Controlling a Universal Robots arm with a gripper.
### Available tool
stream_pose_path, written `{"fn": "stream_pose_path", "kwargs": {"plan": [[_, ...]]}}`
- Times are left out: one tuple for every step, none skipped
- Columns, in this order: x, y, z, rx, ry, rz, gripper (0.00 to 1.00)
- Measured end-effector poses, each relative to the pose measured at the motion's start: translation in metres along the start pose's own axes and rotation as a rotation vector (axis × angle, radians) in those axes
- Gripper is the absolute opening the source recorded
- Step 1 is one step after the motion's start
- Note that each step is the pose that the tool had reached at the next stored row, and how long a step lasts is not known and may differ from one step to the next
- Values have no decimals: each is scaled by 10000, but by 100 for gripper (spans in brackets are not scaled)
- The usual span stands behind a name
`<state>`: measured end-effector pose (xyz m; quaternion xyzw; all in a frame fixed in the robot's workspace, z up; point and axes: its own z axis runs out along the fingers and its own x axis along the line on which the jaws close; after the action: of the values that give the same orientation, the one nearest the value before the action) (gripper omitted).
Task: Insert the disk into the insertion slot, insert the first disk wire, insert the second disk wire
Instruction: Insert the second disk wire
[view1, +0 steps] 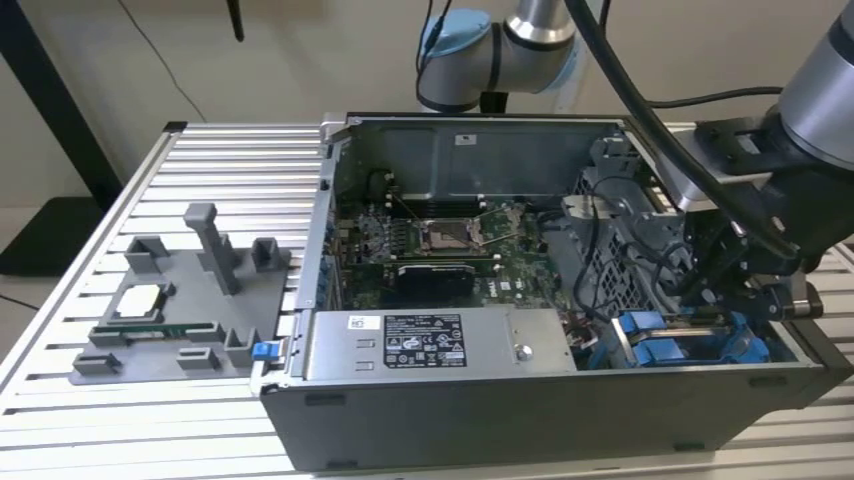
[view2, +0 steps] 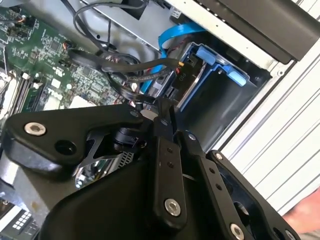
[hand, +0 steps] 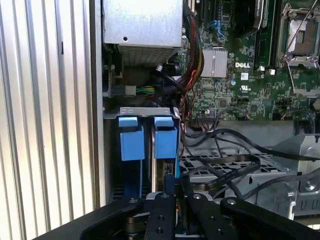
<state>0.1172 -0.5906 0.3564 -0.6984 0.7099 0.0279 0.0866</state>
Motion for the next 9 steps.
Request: {"fn": "stream_pose_path", "kwargs": {"plan": [[1,-5,7,0,-2,-1,0],[2,-10,15,0,-4,-2,0],[3,-15,22,-1,-4,-3,0],[5,-19,30,-1,-5,-4,0],[6,-23,38,-1,-6,-5,0],[7,-26,46,-1,-7,-6,0],[8,-28,54,0,-8,-5,0],[9,-32,62,0,-8,-6,0],[10,-35,69,-1,-7,-7,0]]}}
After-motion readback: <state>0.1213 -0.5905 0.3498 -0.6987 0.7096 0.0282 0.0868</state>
